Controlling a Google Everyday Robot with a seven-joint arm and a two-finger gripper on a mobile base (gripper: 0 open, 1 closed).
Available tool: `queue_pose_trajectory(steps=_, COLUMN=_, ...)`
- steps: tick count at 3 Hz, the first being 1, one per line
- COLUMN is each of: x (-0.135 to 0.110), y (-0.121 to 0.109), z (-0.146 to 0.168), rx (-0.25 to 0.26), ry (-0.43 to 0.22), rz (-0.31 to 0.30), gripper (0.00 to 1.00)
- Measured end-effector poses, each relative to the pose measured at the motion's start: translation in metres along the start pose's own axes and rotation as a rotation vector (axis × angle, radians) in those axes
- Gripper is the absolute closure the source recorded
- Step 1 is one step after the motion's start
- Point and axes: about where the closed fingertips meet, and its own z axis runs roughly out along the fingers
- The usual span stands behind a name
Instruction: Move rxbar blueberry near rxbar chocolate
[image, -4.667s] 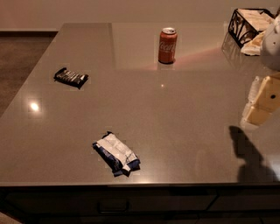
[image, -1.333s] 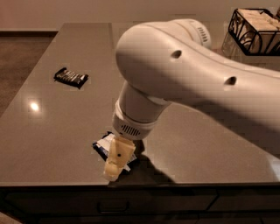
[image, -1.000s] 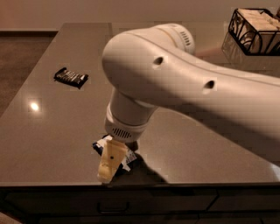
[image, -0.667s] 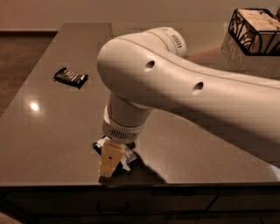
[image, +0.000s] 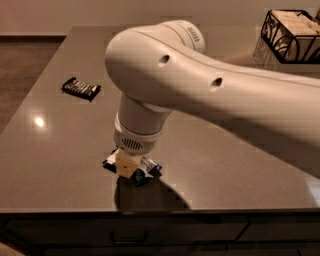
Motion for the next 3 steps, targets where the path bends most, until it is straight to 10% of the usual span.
queue_pose_trajectory(steps=2, x=-0.048, y=-0.045, z=-0.026, rx=0.04, ry=-0.018, rz=-0.054, gripper=1.0)
queue_pose_trajectory(steps=3, x=-0.087, y=-0.076, z=-0.033, rx=0.073, ry=-0.046, rz=-0.093, gripper=1.0)
